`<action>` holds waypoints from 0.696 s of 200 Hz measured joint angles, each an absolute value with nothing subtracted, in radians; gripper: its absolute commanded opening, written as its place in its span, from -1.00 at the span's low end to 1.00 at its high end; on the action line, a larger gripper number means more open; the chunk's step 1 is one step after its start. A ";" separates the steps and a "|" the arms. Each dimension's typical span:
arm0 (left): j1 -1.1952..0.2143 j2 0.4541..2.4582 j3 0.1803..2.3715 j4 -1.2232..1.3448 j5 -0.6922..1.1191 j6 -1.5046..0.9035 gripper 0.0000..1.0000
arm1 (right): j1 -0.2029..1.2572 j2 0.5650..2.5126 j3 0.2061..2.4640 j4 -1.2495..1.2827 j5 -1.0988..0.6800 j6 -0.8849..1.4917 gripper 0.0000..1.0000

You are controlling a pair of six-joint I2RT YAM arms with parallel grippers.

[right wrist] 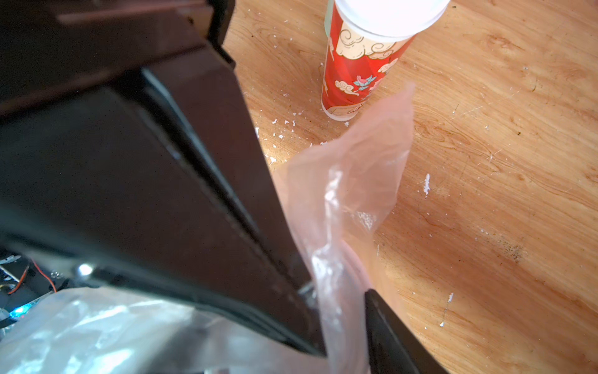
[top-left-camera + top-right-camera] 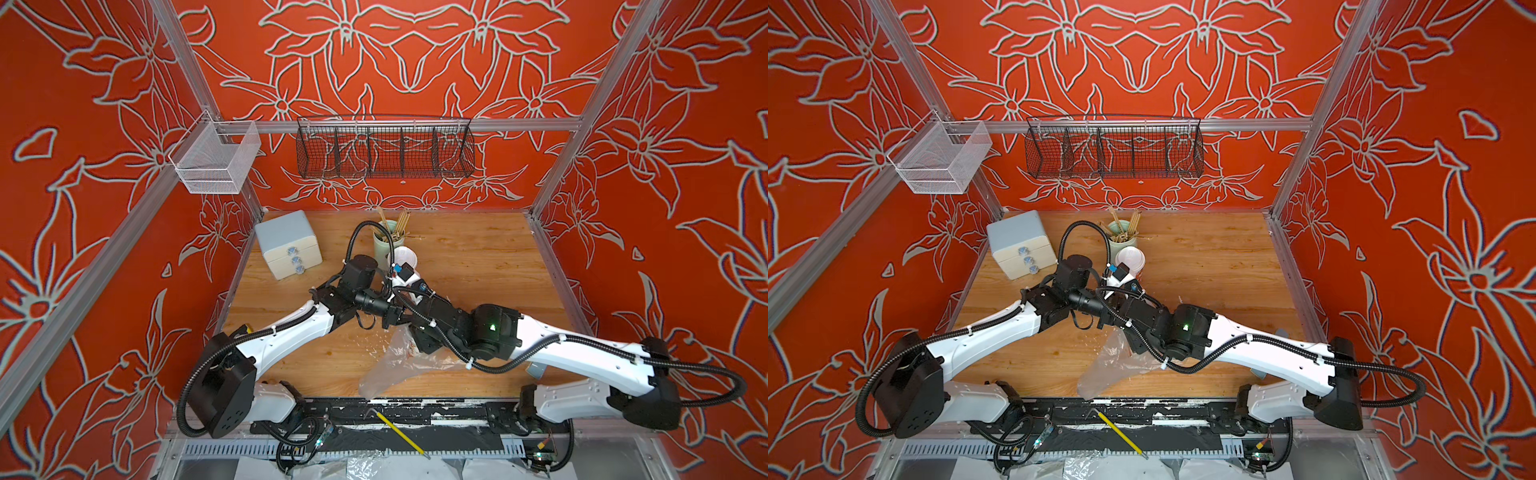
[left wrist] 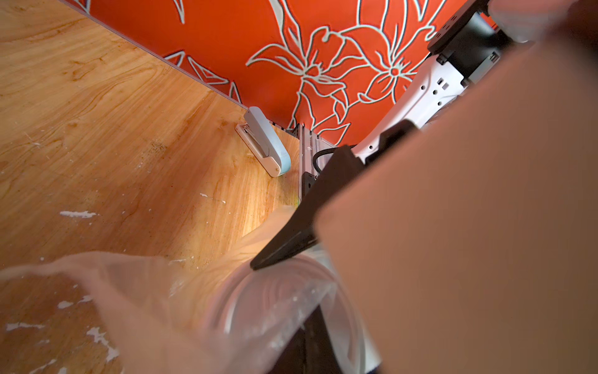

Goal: Pack milk tea into plastic carrier bags
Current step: Place the milk tea cup in the plastic carrier bag.

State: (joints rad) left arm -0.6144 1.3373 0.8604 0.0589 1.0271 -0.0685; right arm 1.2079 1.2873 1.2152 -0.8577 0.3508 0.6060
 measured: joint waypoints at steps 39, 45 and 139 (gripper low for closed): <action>-0.616 1.301 0.831 0.046 1.004 -0.069 -1.00 | 1.227 1.287 1.215 -0.856 0.352 0.604 0.43; -0.616 1.294 0.826 0.046 1.001 -0.069 -1.00 | 1.229 1.287 1.215 -0.855 0.352 0.603 0.48; -0.631 1.232 0.765 0.038 0.960 -0.071 -1.00 | 1.242 1.185 1.215 -0.847 0.397 0.598 0.73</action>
State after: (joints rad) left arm -0.6308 1.2320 0.7654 0.0376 0.9596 -0.0708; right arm 1.2415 1.1854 1.2148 -0.8474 0.3969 0.5976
